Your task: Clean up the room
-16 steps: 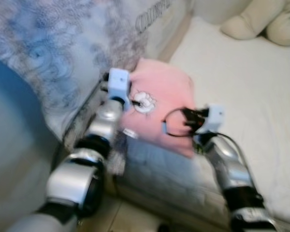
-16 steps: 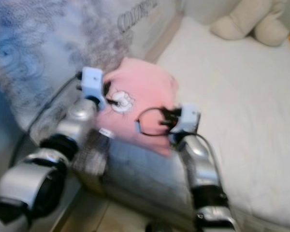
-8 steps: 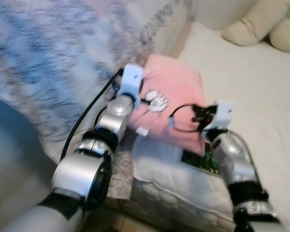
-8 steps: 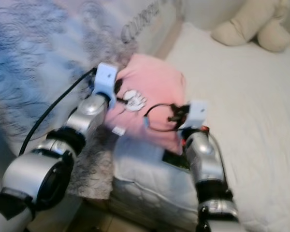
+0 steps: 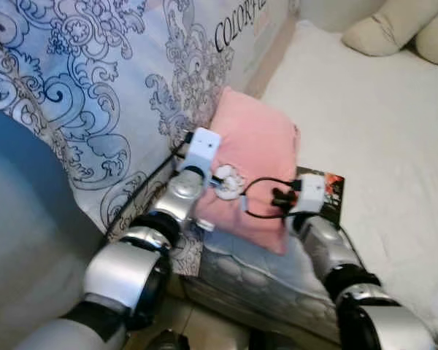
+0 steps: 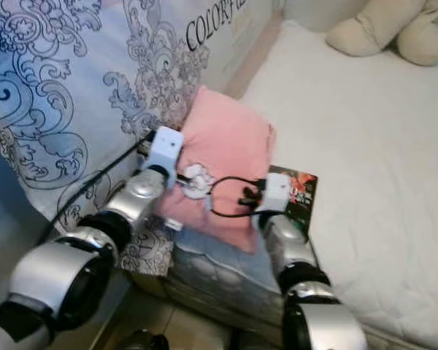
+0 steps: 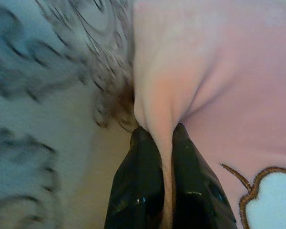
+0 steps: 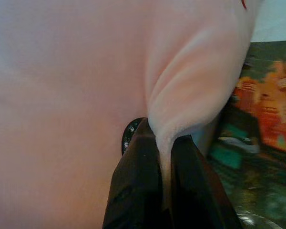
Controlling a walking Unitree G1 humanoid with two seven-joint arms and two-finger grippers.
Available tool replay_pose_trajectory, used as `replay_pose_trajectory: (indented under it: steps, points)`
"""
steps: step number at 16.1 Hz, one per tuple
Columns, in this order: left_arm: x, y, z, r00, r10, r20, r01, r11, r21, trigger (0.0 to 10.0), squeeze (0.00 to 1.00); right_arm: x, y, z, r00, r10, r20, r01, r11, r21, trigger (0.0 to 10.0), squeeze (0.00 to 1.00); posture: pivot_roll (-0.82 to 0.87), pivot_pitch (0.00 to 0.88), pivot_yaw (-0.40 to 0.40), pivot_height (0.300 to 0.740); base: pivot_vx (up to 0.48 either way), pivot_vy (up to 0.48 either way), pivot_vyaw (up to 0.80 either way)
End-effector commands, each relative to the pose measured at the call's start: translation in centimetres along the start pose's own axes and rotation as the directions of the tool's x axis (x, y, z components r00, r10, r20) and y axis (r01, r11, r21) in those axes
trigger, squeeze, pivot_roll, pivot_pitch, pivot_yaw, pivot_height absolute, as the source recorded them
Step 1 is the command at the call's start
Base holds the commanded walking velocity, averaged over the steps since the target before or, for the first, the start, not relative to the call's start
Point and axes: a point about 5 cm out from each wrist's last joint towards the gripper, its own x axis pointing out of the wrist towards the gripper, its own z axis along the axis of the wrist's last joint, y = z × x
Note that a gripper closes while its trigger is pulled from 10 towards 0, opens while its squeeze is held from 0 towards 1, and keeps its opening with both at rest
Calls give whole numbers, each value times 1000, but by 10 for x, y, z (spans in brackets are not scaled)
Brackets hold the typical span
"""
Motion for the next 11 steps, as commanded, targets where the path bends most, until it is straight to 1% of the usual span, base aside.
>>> replay_pose_trajectory:
  steps: [1, 2, 3, 4, 5, 6, 7, 8, 9, 10, 11]
  points:
    - [5, 17, 31, 991, 46, 125, -50, 998, 30, 10000, 0, 2, 8, -2, 1000, 18, 0, -18, 1000, -4, 10000, 0, -49, 115, 6, 740, 0, 0, 0]
    - [6, 17, 36, 988, 35, 147, -41, 998, 39, 10000, 0, 3, 11, 0, 1000, 17, 15, -17, 1000, -2, 10000, 0, -45, 112, 3, 740, 0, 0, 0]
    - [7, 16, 46, 982, 18, 189, -31, 997, 68, 10000, 0, 5, 15, 2, 999, 6, 48, -5, 1000, -16, 10000, 0, -44, 112, 2, 740, 0, 0, 0]
    - [8, 15, 62, 968, -2, 251, -27, 994, 109, 10000, 0, 6, 19, 9, 993, -29, 112, 33, 999, -36, 10000, 0, -44, 110, 0, 740, 0, 0, 0]
    - [8, 14, 66, 965, -5, 263, -27, 993, 118, 10000, 0, 6, 20, 11, 991, -35, 126, 39, 999, -36, 10000, 0, -45, 109, -1, 740, 0, 0, 0]
    - [8, 15, 74, 956, -10, 295, -31, 991, 133, 10000, 0, 7, 22, 13, 989, -36, 143, 42, 998, -41, 10000, 0, -45, 109, -1, 740, 0, 0, 0]
    - [8, 13, 79, 950, -20, 312, -27, 989, 144, 10000, 0, 7, 22, 15, 986, -46, 159, 55, 997, -51, 10000, 0, -51, 107, 1, 740, 0, 0, 0]
    - [8, 10, 77, 951, -31, 308, -10, 991, 131, 10000, 0, 6, 17, 16, 984, -69, 167, 81, 994, -71, 10000, 0, -52, 107, 3, 740, 0, 0, 0]
    - [8, 6, 70, 957, -38, 287, 7, 994, 110, 10000, 0, 3, 4, 20, 974, -124, 187, 146, 983, -108, 10000, 0, -58, 116, 8, 740, 0, 0, 0]
    - [7, 4, 67, 959, -32, 282, 6, 996, 91, 10000, 0, 1, -4, 24, 966, -162, 204, 189, 975, -120, 10000, 0, -61, 121, 9, 740, 0, 0, 0]
    - [7, 3, 72, 952, -27, 306, 9, 998, 60, 10000, 0, 1, -7, 33, 955, -164, 248, 203, 969, -143, 10000, 0, -63, 126, 8, 740, 0, 0, 0]
